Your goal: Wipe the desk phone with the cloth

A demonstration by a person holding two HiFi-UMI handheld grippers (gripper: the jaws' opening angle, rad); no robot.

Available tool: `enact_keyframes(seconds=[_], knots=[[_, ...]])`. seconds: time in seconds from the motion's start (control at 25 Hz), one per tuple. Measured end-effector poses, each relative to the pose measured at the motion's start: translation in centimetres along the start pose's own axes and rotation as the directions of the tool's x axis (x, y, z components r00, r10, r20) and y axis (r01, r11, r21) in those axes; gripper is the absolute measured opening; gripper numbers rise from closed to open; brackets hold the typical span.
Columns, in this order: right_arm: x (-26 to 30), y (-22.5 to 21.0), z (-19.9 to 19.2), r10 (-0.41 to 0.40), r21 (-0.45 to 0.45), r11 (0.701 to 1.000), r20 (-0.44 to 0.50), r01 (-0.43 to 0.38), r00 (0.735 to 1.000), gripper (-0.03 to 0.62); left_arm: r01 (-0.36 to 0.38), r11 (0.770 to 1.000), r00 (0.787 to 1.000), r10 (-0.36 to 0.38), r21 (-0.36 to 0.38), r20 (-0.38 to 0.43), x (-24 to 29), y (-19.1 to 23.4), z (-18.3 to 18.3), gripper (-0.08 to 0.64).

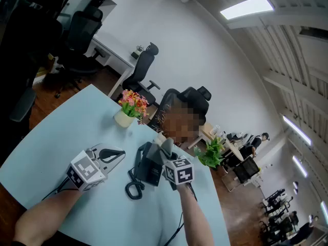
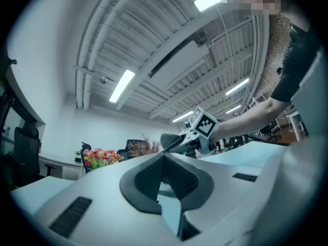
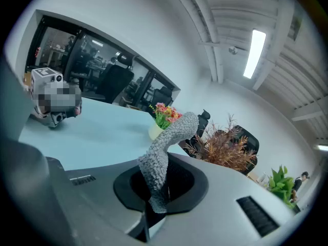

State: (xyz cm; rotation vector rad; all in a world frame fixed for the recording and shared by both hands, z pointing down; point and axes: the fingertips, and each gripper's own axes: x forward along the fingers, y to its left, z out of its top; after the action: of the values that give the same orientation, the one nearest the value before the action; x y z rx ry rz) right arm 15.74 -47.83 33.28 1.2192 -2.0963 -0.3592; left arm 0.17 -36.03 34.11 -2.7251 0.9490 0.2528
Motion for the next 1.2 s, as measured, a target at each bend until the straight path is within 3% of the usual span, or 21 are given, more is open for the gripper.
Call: enact_keyframes(seconds=[0.16,0.28,0.48,0.56,0.68,0.8,0.84,0.88,0.96,1.04,1.12,1.2], knots=[[4.9,-1.2,1.2,-0.062,-0.147,0.988,-0.049,0.054,0.997,0.0,0.005,1.0,1.0,-0.005,-0.024,0.011,0.0,1.4,-0.5,0.005],[7.6,-1.5,0.1,-0.117,-0.283,0.955,-0.106,0.083,0.987,0.0,-0.011,0.999,1.0,0.011,-0.051,0.007,0.1,2.6,-1.1,0.004],[7.5,1.2,-1.8,-0.115,-0.43,0.902,-0.144,0.043,0.983,0.0,-0.005,1.0,1.0,0.004,-0.021,-0.007,0.2,2.6,-1.2,0.005],[6.0,3.5,-2.4,-0.068,-0.475,0.88,-0.151,-0.013,0.986,0.0,0.004,1.0,1.0,-0.004,-0.017,-0.014,0.2,1.9,-1.2,0.005],[3.3,8.1,-4.1,0.048,-0.55,0.821,-0.201,-0.153,0.978,0.0,0.014,1.0,1.0,-0.014,-0.01,-0.019,0.4,1.3,-1.3,0.005],[0.4,12.1,-6.0,0.206,-0.552,0.759,-0.299,-0.345,0.932,0.0,0.037,0.999,0.999,-0.036,0.01,-0.035,0.7,0.6,-1.3,0.005],[0.0,12.1,-5.9,0.224,-0.538,0.764,-0.295,-0.355,0.929,0.0,0.047,0.999,0.998,-0.046,0.022,-0.04,0.7,0.2,-1.2,0.005],[0.1,11.1,-5.0,0.203,-0.522,0.792,-0.26,-0.315,0.944,0.0,0.057,0.998,0.998,-0.055,0.034,-0.044,0.8,-0.2,-1.1,0.005],[1.7,6.6,-2.2,0.078,-0.462,0.877,-0.138,-0.133,0.987,0.0,0.074,0.995,0.996,-0.071,0.062,-0.047,1.1,-0.8,-1.2,0.005],[4.0,1.7,0.1,-0.058,-0.371,0.928,-0.054,0.033,0.997,0.0,0.086,0.993,0.995,-0.082,0.086,-0.049,1.5,-1.3,-1.4,0.005],[6.2,-1.2,1.0,-0.149,-0.348,0.929,-0.045,0.124,0.988,0.0,0.092,0.991,0.995,-0.087,0.097,-0.05,1.8,-1.6,-1.6,0.005],[7.7,-1.9,0.7,-0.189,-0.387,0.911,-0.076,0.146,0.979,0.0,0.095,0.991,0.995,-0.091,0.098,-0.05,1.9,-1.8,-1.5,0.005]])
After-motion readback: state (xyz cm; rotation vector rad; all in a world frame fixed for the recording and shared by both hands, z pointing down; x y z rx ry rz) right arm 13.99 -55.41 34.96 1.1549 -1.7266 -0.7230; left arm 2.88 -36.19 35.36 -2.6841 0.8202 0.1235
